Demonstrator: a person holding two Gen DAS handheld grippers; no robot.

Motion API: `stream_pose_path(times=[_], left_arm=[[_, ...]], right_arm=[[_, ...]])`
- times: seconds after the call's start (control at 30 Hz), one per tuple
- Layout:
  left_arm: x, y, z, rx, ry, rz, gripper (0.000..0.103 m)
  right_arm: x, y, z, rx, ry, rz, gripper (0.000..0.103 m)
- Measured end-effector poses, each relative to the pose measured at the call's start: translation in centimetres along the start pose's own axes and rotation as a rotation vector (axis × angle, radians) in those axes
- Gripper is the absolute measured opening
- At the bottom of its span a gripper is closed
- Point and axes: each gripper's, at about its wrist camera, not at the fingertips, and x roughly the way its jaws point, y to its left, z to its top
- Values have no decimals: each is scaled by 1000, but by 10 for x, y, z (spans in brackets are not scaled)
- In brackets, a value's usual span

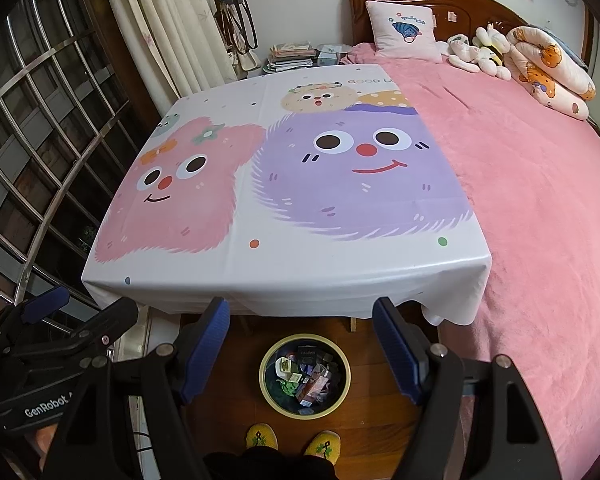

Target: Collect trash

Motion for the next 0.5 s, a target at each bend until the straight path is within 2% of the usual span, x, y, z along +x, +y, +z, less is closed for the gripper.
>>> stream_pose_path(times=[0.5], left_arm=[[0,0,0,1,1,-1,102]], right_arm=[[0,-1,0,-2,2,0,74]])
